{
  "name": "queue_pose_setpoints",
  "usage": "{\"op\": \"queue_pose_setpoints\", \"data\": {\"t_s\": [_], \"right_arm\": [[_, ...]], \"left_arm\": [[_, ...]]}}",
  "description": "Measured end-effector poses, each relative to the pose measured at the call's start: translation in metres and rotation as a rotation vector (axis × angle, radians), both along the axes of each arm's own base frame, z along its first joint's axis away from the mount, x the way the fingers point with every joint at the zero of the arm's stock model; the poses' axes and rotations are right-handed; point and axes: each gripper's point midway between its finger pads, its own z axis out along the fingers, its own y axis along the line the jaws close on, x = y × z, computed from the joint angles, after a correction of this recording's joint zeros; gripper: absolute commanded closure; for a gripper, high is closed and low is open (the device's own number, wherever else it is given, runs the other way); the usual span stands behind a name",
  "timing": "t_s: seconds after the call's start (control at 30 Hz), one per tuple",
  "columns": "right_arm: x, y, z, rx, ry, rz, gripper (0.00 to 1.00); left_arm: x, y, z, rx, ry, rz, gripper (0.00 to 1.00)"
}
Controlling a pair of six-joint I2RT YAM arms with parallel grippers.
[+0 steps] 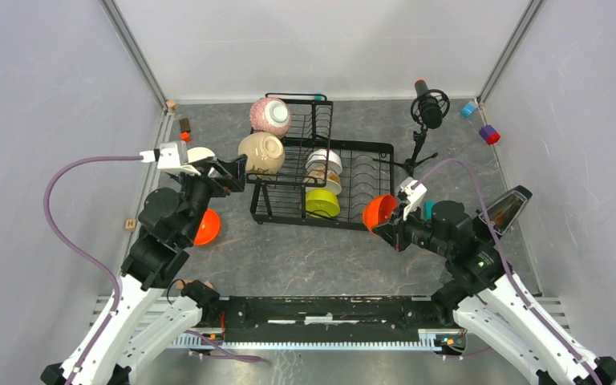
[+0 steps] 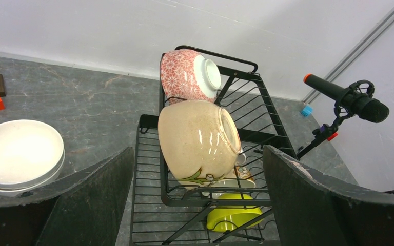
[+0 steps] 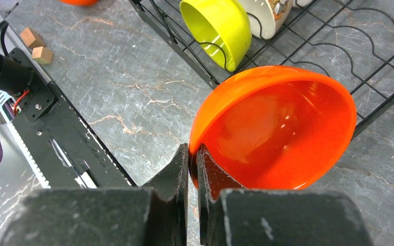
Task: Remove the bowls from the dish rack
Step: Place the bowl at the center of the board.
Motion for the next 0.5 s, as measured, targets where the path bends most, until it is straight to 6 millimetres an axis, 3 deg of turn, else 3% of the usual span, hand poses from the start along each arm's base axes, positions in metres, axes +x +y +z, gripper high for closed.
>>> {"op": "queue_pose_setpoints", "data": {"t_s": [0.5], "right_arm": [[-0.026, 0.037, -0.036, -0.191, 0.014, 0.117, 1.0]], "left_arm": [[0.003, -0.003, -0.005, 0.009, 0.016, -0.008, 0.0]]}}
